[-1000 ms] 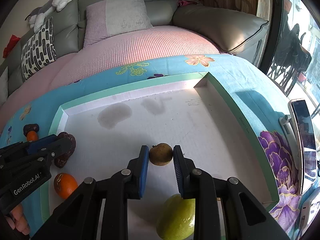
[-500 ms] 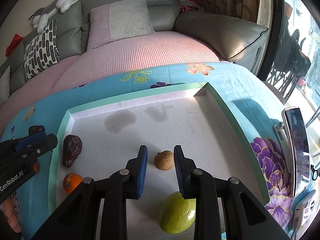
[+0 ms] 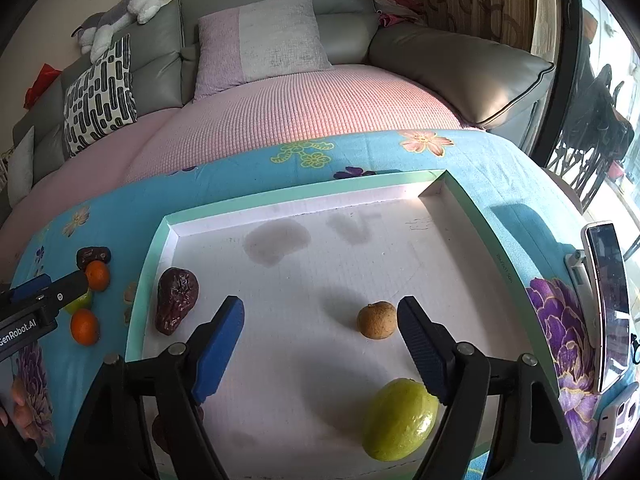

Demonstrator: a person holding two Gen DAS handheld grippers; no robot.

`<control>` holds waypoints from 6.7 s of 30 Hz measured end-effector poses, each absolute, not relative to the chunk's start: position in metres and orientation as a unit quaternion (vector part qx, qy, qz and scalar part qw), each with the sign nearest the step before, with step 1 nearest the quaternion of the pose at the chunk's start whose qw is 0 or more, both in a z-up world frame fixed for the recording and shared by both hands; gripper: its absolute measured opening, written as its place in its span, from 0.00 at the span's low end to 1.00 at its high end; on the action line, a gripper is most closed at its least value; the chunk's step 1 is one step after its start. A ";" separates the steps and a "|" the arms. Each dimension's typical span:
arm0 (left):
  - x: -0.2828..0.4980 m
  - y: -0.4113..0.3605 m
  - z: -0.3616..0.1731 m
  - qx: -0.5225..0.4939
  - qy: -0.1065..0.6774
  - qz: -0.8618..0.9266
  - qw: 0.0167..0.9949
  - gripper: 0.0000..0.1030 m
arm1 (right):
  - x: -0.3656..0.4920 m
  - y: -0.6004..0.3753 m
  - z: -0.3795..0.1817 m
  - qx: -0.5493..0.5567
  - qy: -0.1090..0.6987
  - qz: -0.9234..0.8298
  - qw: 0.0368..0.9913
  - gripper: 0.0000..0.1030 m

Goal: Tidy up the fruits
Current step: 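Open the right gripper to set the brown fruit in the tray while the left releases the date, then withdraw both open grippers from the tray back toward the fruit row, then close the right gripper on a tangerine while the left moves toward a green fruit, then close the left gripper on the green pear-like fruit while the right holds the tangerine, then carry the tangerine in the right gripper over the tray while the left carries the green fruit there, then open the right gripper to drop the tangerine in the tray while the left releases the green fruit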

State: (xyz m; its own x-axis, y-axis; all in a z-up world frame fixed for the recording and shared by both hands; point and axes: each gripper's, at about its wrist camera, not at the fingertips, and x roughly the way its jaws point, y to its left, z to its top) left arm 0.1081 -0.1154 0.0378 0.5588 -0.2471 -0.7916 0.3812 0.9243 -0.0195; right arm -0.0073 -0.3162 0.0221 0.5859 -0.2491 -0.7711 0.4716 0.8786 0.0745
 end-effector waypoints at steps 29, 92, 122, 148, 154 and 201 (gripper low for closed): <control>0.115 -0.051 0.022 0.053 0.430 -0.118 0.894 1.00 | 0.010 -0.279 0.022 0.106 0.397 -0.183 0.893 0.95; 0.165 0.021 0.012 -0.036 0.440 -0.074 0.894 0.97 | 0.090 -0.125 -0.021 0.089 0.443 0.032 0.891 0.36; 0.157 -0.056 -0.018 -0.024 0.491 -0.182 0.852 0.57 | 0.043 -0.217 0.019 0.128 0.398 -0.081 0.905 0.36; 0.088 -0.143 0.045 0.043 0.426 -0.326 0.843 0.56 | -0.020 -0.326 0.036 0.158 0.367 -0.258 0.879 0.36; 0.071 -0.180 0.045 0.069 0.432 -0.345 0.830 0.56 | -0.042 -0.359 0.035 0.167 0.367 -0.310 0.861 0.36; 0.057 -0.197 0.046 0.124 0.433 -0.324 0.832 0.60 | -0.042 -0.362 0.031 0.164 0.406 -0.304 0.846 0.37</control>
State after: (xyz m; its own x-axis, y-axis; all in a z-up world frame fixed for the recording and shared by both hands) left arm 0.0569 -0.1968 0.0462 0.4154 -0.4314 -0.8008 0.6460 0.7597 -0.0742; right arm -0.0425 -0.3624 0.0308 0.4858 -0.3814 -0.7865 0.6474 0.7615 0.0306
